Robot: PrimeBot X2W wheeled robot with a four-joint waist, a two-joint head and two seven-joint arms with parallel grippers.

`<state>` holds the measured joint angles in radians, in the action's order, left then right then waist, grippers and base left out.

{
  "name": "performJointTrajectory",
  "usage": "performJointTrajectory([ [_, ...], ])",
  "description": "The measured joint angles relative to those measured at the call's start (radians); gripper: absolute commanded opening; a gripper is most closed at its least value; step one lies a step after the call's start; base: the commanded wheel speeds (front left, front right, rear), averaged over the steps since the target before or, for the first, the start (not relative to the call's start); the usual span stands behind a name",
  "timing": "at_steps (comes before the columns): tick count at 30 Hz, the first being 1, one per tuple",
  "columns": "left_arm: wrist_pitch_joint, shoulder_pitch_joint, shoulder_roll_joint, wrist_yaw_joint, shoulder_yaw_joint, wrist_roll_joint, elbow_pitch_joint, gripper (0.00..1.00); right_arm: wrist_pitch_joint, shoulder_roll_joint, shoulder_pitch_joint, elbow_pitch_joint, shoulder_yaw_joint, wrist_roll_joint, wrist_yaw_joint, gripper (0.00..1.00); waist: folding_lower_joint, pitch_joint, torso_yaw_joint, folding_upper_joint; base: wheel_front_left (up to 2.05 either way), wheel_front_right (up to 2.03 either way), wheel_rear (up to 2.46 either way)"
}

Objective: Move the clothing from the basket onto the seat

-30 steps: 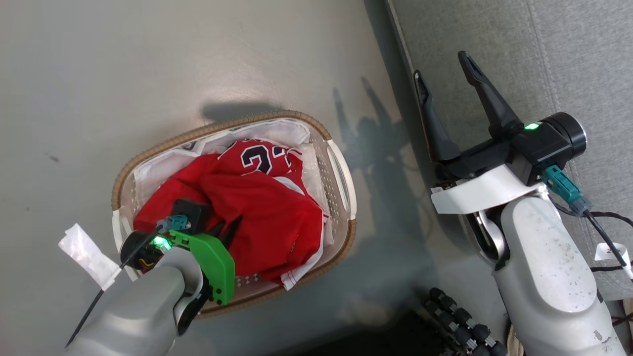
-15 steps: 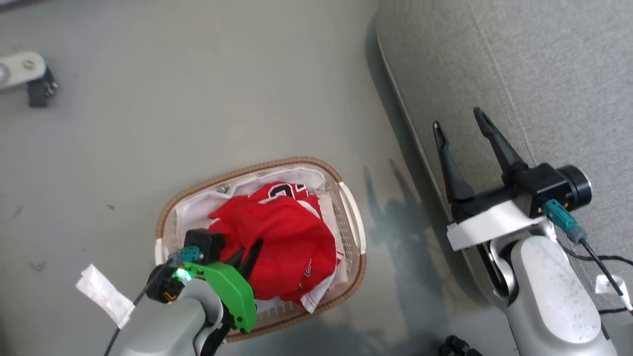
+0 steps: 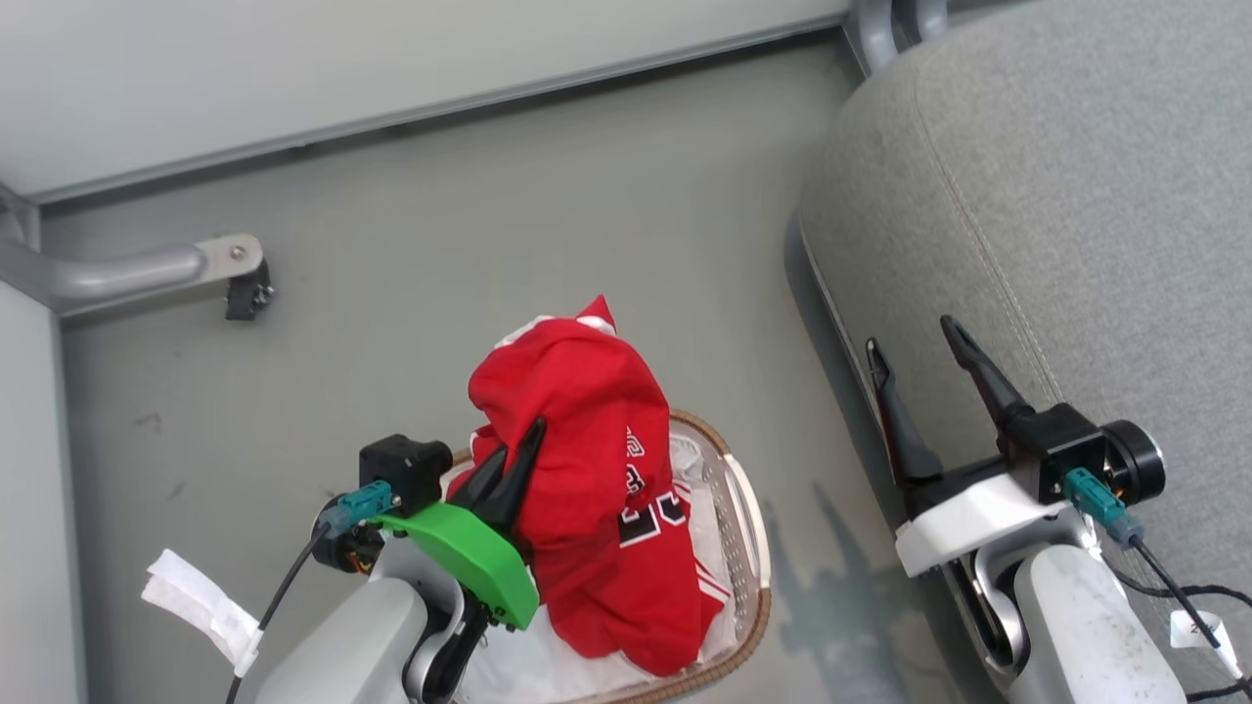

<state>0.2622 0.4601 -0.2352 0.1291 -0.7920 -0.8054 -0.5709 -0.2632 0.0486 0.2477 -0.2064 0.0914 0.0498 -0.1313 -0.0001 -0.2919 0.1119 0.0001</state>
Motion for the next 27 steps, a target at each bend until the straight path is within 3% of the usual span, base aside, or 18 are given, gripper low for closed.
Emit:
performJointTrajectory([
  [15, 0.0, -0.007, 0.031, 0.0, 0.2, 0.129, 0.232, 0.0, 0.0, 0.0, -0.108, -0.034, 0.038, 0.003, 0.0, 1.0, 0.0, 0.184, -0.06, 0.0, 0.0, 0.0, 0.0],
  [27, 0.0, 0.043, 0.062, 0.0, 0.223, 0.15, 0.346, 0.0, 0.0, 0.0, -0.131, -0.069, 0.177, -0.007, 0.0, 1.0, 0.0, 0.228, -0.091, 0.0, 0.0, 0.0, 0.0],
])
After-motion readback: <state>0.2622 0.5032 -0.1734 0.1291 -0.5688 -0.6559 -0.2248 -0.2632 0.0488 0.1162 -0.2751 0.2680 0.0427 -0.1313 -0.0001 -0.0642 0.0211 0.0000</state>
